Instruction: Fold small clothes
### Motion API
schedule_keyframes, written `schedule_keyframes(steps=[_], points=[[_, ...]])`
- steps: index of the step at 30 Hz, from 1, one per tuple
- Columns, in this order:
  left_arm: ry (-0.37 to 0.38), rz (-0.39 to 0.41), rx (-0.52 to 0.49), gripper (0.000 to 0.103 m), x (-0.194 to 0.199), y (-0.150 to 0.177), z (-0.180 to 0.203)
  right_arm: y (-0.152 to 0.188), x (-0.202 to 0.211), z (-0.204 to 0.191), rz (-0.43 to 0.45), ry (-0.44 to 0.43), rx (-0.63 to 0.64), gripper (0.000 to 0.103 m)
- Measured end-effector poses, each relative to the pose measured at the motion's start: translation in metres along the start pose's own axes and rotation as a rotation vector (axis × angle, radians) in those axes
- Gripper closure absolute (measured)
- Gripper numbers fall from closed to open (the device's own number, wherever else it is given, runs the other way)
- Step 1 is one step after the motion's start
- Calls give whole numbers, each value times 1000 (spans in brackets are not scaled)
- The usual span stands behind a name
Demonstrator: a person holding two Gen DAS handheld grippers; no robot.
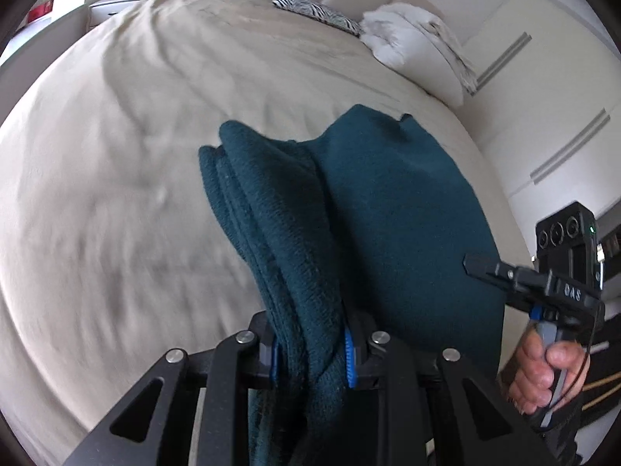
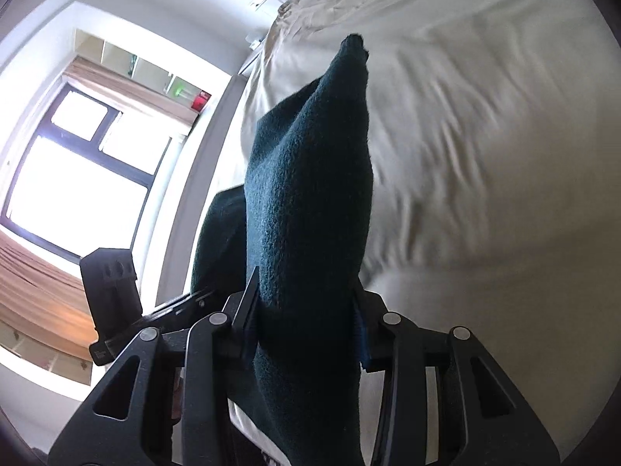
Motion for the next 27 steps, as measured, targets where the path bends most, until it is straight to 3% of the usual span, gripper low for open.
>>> schedule_keyframes(steps=[3, 8, 10, 12, 15, 20, 23, 26, 27], points=[[-8, -43, -6, 77, -14, 28, 2, 31, 11, 25, -6, -6, -37, 67], [-38, -83, 48, 70, -53, 47, -22, 72, -16, 85, -40, 63, -112, 64], [27, -61, 120, 67, -54, 51, -33, 79, -18, 107, -25, -10, -189, 62], [15, -50, 108, 65, -52, 54, -31, 85, -17, 119, -6, -73, -211, 63], [-8, -38, 90, 61, -56, 58, -24, 87, -16, 123, 5, -96, -194, 62], [15, -9, 116, 60, -47, 69, -25, 87, -16, 124, 4, -104, -188, 62], [-24, 40, 90, 57, -30, 70, -25, 72, -14, 116, 53, 19, -143, 56], [-94, 157, 23, 34, 0, 70, -14, 73, 12, 94, 141, 187, -37, 55], [-132, 214, -4, 22, 15, 70, -7, 75, 22, 83, 177, 257, 9, 55]])
Point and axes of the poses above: each gripper's, at about its wrist camera, not at the fingertips, and x roughly against the way its jaws point, z to its right, y to its underside, the point moved 3 cm from there along -x, roughly the way its jaws point, and after that the axes turned 1 degree about z, right-handed, at the moved point
